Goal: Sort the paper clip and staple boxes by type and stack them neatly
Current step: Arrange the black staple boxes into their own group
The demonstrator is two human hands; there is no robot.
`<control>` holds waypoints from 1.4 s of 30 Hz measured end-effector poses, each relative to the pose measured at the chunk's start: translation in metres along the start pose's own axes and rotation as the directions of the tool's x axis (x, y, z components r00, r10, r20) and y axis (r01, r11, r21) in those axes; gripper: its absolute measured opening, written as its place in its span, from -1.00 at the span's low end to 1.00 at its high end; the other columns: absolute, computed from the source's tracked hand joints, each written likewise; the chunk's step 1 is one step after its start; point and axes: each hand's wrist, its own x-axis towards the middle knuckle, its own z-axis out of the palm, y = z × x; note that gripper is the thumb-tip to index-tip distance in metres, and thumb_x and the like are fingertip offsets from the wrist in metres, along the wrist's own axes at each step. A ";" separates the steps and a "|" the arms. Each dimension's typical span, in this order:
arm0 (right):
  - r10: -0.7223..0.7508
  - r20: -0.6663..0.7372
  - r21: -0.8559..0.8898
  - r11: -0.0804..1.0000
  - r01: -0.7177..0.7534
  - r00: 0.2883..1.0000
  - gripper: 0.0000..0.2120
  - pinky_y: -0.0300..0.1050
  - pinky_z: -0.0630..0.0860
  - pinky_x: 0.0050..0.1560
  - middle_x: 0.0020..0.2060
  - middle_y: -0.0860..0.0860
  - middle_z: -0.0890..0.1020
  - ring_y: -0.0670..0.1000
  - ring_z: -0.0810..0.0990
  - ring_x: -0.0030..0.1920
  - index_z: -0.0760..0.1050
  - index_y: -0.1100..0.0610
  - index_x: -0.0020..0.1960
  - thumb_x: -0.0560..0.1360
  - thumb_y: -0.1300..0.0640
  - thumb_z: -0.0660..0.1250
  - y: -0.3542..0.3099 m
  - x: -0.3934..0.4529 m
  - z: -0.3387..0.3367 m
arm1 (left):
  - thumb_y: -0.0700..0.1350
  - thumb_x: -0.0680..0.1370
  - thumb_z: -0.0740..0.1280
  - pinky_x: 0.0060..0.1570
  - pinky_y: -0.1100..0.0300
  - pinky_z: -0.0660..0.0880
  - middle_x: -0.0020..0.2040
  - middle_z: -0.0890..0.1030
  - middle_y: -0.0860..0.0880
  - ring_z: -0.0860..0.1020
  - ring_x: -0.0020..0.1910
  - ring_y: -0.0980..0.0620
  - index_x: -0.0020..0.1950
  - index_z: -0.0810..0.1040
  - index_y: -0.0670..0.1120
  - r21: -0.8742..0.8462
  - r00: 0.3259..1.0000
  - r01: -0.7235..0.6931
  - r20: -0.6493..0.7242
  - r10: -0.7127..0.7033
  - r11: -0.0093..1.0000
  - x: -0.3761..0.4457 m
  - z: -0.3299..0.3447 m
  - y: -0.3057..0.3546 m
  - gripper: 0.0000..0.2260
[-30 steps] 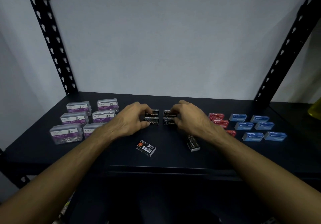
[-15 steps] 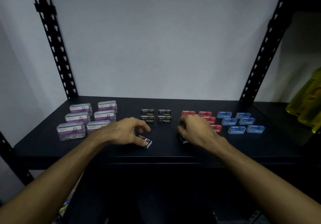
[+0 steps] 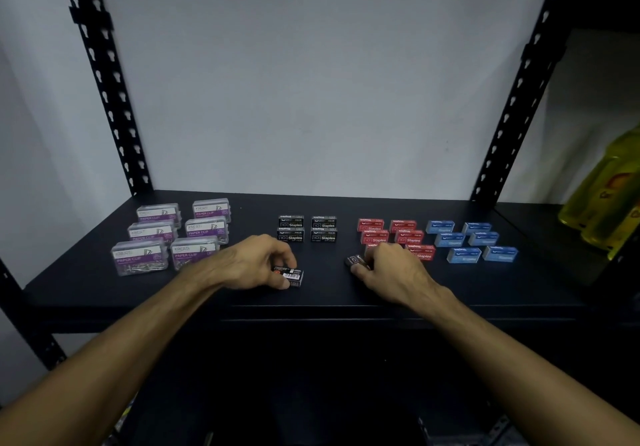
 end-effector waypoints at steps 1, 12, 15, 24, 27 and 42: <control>-0.010 0.006 0.016 1.000 0.010 1.000 -0.58 -0.07 0.55 -0.16 -0.22 0.03 0.64 0.07 0.62 -0.18 0.59 0.12 -0.05 0.56 -0.23 0.24 0.000 0.000 0.000 | 0.02 0.44 0.51 -0.21 0.33 0.45 -0.11 0.60 0.09 0.54 -0.22 0.17 0.08 0.63 0.08 -0.012 1.000 0.000 -0.003 0.000 1.000 0.000 0.000 0.000 -0.77; -0.119 0.002 0.093 0.989 0.118 0.993 -0.72 -0.02 0.58 0.01 0.01 -0.01 0.67 0.02 0.62 -0.02 0.58 0.06 0.15 0.54 -0.07 0.33 0.003 0.011 0.004 | 0.03 0.63 0.26 -0.10 0.32 0.41 -0.02 0.58 0.14 0.54 -0.07 0.22 0.18 0.63 0.01 -0.017 1.000 0.000 0.005 0.000 1.000 0.013 -0.002 -0.001 -0.78; -0.135 0.001 0.115 0.984 0.134 0.991 -0.72 -0.02 0.59 0.01 0.01 -0.01 0.67 0.01 0.63 -0.03 0.58 0.07 0.16 0.54 -0.06 0.33 0.005 0.011 0.004 | 0.00 0.63 0.26 -0.16 0.30 0.44 -0.09 0.62 0.14 0.56 -0.18 0.19 0.15 0.62 0.05 -0.064 1.000 -0.025 -0.011 0.024 0.998 0.016 -0.001 -0.005 -0.82; -0.192 -0.029 0.161 0.968 0.194 0.981 -0.76 -0.10 0.52 -0.03 0.03 -0.04 0.59 -0.02 0.57 -0.03 0.53 0.06 0.09 0.50 -0.02 0.41 0.006 0.011 0.004 | -0.05 0.63 0.28 -0.23 0.36 0.50 -0.11 0.63 0.07 0.59 -0.20 0.09 0.17 0.60 0.02 -0.102 0.998 -0.052 0.021 0.054 0.993 0.016 -0.004 -0.004 -0.83; -0.215 -0.050 0.167 0.961 0.220 0.975 -0.80 -0.16 0.45 -0.06 0.00 -0.06 0.56 -0.03 0.55 -0.04 0.49 0.02 0.03 0.48 0.01 0.44 0.006 0.010 0.006 | -0.06 0.63 0.29 -0.26 0.41 0.47 -0.13 0.63 0.05 0.54 -0.25 0.16 0.18 0.61 0.03 -0.094 0.998 -0.046 0.029 0.049 0.995 0.014 -0.005 -0.002 -0.83; -0.289 -0.048 0.220 0.931 0.292 0.956 -0.87 -0.20 0.45 -0.17 -0.15 -0.06 0.61 -0.06 0.56 -0.15 0.49 0.06 0.00 0.50 0.22 0.37 0.002 0.014 0.012 | -0.05 0.55 0.40 -0.15 0.18 0.53 -0.19 0.62 0.06 0.60 -0.19 0.03 0.10 0.61 0.10 -0.061 0.996 0.003 -0.090 -0.008 0.998 0.014 0.003 -0.006 -0.86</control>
